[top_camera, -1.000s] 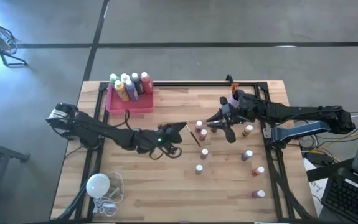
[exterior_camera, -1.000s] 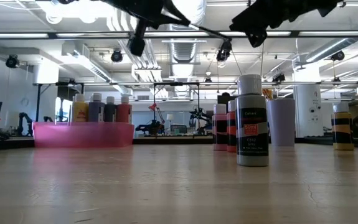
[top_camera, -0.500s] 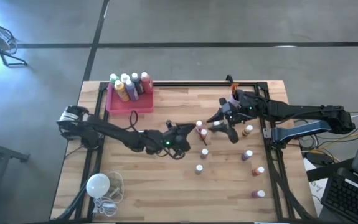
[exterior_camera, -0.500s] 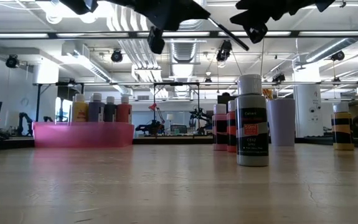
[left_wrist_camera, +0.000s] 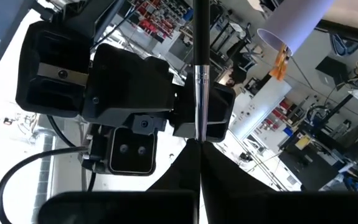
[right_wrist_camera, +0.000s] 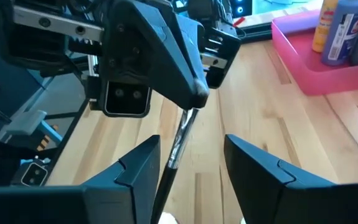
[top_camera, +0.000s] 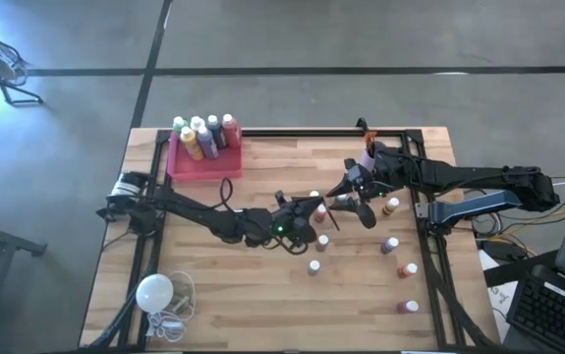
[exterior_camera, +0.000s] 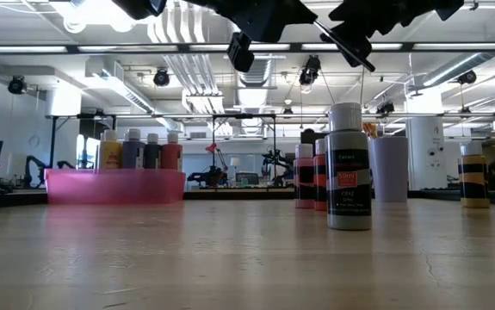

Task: Pick & Place Paint Supplies
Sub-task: Put the silver paint brush into the purple cup

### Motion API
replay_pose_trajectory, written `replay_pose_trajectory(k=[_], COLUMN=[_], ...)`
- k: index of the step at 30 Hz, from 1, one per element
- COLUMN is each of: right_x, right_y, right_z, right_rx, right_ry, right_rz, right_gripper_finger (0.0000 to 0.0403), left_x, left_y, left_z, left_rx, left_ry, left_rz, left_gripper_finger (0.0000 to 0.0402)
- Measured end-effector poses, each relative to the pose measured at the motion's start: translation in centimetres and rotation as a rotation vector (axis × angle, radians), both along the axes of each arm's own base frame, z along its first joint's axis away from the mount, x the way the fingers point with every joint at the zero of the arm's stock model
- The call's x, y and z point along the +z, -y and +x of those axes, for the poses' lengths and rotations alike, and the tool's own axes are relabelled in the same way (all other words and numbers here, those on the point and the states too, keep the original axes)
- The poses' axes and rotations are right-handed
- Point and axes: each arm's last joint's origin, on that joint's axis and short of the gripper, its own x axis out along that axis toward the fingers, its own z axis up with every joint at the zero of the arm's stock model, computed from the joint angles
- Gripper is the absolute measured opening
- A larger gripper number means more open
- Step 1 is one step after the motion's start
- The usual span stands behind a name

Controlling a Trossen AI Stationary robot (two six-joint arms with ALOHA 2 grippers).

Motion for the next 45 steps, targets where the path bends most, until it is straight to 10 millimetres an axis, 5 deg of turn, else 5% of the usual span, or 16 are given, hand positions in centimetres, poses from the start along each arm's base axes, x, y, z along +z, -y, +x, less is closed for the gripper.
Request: replay_pose_trajectory(k=[18, 45], right_x=[-1.1, -0.7], right_y=[0.3, 0.2], right_z=[1.9, 1.6], right_rx=[-0.005, 0.018], right_ry=[0.007, 0.016], right_rz=[0.017, -0.03], right_gripper_finger=[0.0181, 0.0024], left_x=[0.2, -0.4], left_y=[-0.4, -0.4], left_z=[0.2, 0.1], left_rx=[-0.02, -0.021], left_ry=[0.008, -0.008], left_rz=[-0.002, -0.031], left_gripper_finger=[0.0, 0.0])
